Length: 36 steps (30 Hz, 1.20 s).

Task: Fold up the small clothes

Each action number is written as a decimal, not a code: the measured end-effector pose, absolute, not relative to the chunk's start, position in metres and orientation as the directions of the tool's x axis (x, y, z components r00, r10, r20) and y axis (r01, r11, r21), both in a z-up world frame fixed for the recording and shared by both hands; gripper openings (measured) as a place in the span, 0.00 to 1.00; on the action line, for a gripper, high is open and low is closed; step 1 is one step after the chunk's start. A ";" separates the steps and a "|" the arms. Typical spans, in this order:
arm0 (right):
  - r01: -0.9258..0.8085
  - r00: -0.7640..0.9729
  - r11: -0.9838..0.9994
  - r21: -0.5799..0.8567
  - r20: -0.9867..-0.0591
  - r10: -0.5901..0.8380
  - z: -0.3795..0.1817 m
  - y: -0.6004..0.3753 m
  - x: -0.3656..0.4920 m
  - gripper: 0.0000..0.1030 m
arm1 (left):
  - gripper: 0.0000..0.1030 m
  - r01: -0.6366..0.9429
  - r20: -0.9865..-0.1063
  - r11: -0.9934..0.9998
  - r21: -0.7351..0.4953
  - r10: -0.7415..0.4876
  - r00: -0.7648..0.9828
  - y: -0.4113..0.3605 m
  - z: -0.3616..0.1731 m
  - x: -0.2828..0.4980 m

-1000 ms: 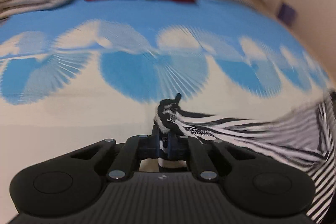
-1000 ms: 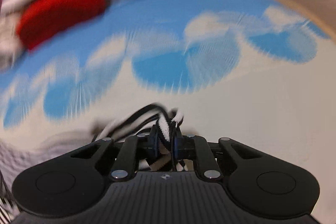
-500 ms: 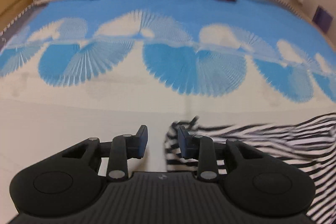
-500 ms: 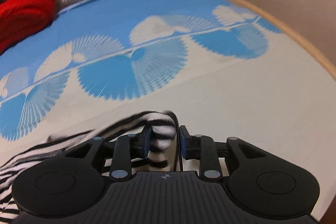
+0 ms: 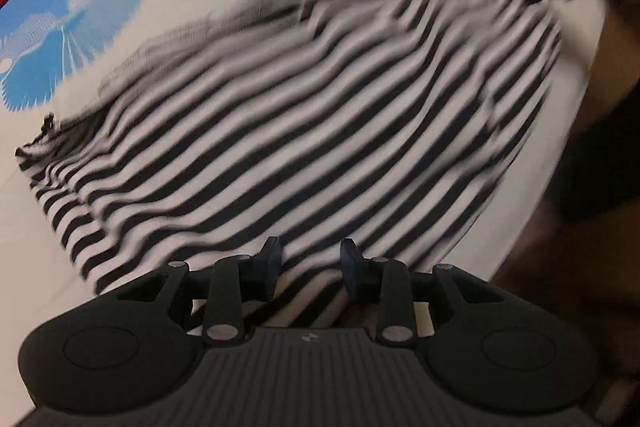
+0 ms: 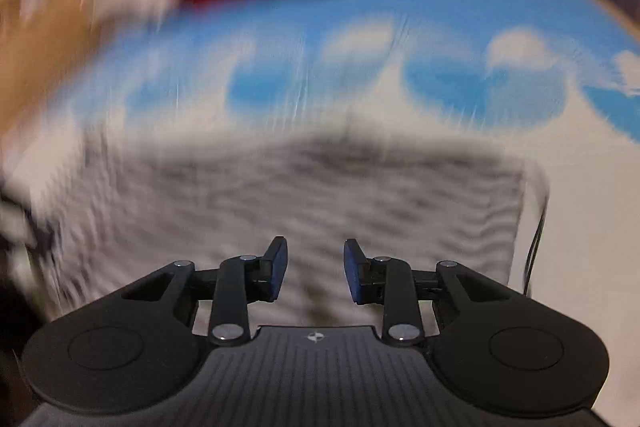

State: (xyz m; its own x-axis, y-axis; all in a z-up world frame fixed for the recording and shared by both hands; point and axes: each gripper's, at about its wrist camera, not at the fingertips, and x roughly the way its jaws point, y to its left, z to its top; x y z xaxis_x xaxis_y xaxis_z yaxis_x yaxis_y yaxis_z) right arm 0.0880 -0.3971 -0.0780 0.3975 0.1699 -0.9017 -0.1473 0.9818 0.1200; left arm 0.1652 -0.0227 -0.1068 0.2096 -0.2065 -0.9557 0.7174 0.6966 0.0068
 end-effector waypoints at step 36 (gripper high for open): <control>-0.629 0.638 0.717 -0.302 -0.728 0.253 -0.102 0.012 0.002 0.42 | 0.59 0.027 -0.826 0.985 -0.171 -0.159 0.540 0.128 -0.019 0.137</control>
